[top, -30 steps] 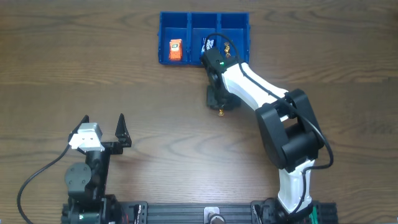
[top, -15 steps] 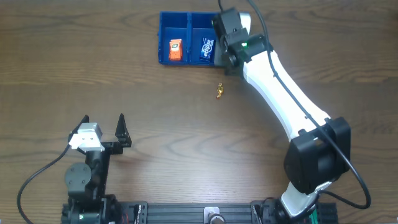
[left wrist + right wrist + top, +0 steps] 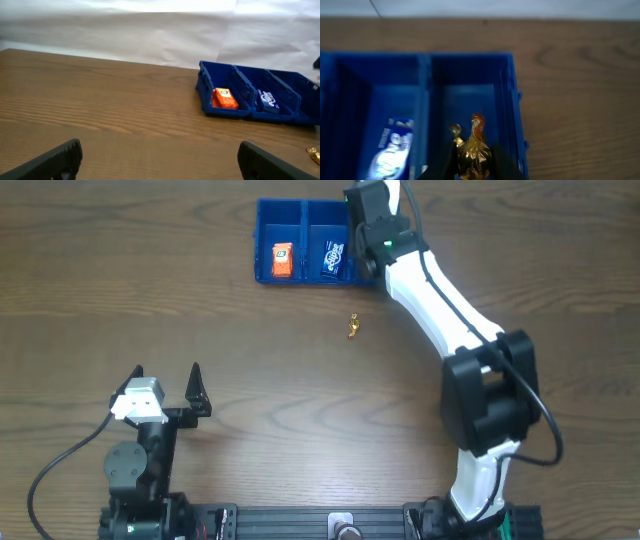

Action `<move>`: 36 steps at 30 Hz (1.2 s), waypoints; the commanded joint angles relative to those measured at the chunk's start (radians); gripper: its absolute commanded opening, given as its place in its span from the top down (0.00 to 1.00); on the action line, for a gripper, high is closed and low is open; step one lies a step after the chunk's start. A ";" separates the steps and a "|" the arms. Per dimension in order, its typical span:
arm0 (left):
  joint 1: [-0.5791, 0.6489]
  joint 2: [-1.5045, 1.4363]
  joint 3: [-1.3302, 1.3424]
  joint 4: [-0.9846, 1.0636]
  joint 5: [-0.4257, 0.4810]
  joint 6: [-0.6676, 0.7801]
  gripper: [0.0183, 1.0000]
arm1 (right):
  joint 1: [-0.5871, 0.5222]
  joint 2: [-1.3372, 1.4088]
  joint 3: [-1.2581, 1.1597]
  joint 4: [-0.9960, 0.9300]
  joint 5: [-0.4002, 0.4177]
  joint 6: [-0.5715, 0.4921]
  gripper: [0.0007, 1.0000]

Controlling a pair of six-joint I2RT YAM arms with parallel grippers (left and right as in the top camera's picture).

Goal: Sort Candies Into Trays

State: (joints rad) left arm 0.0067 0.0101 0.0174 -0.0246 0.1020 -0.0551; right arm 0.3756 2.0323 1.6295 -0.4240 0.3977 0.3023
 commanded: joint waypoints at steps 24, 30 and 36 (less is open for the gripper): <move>0.006 -0.006 -0.013 -0.045 0.001 -0.004 0.00 | 0.053 -0.055 0.009 -0.377 -0.129 0.210 0.00; 0.006 -0.006 -0.013 -0.045 0.001 -0.004 0.00 | 0.090 -0.011 -0.034 -0.426 -0.229 0.252 0.00; 0.006 -0.006 -0.013 -0.045 0.001 -0.004 0.01 | 0.104 0.040 -0.086 -0.420 -0.252 0.275 0.03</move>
State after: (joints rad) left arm 0.0067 0.0101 0.0177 -0.0246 0.1017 -0.0547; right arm 0.4767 2.0315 1.5597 -0.8448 0.1608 0.5488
